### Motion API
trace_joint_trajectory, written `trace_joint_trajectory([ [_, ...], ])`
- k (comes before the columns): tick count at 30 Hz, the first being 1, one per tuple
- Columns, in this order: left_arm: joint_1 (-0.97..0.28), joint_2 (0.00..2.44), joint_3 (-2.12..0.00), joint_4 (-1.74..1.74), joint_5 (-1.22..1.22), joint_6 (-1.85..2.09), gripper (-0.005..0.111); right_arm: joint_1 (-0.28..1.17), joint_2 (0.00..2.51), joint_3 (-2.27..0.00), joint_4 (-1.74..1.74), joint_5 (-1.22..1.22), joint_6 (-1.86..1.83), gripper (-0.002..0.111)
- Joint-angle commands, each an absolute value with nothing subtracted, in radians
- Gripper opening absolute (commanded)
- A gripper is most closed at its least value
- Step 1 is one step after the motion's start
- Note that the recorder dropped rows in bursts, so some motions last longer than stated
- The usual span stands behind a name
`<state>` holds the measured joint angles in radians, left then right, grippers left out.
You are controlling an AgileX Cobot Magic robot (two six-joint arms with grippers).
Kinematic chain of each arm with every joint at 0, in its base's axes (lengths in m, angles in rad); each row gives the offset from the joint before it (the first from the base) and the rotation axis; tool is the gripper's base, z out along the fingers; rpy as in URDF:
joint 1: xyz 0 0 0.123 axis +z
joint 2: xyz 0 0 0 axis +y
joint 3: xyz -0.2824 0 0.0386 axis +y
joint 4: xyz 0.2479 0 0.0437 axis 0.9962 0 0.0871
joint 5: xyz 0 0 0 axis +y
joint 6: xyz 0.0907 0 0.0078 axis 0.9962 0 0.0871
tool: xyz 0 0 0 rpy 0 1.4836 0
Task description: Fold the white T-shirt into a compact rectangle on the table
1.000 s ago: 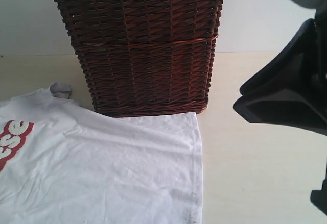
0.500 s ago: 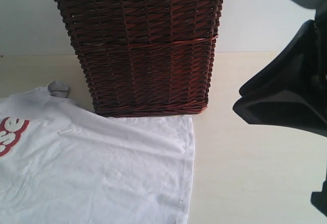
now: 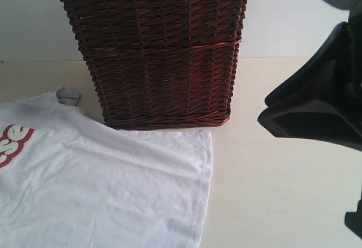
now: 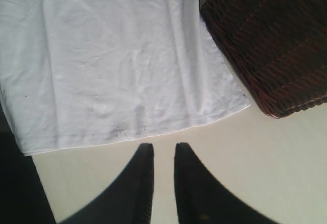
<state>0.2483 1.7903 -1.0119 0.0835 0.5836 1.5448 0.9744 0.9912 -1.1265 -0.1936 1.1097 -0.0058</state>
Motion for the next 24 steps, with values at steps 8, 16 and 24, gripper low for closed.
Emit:
trace_joint_trajectory([
  [8,0.250,1.846,-0.987,-0.134,0.751,1.592,0.105,0.972,0.993,-1.124,-0.176,1.118,-0.007,0.017],
  [16,0.339,1.882,-1.032,0.101,0.520,1.515,0.105,0.972,0.993,-1.124,-0.189,1.118,-0.007,0.017],
  [24,0.492,1.897,-1.100,0.112,0.402,1.469,0.105,0.972,0.993,-1.124,-0.210,1.118,-0.007,0.017],
])
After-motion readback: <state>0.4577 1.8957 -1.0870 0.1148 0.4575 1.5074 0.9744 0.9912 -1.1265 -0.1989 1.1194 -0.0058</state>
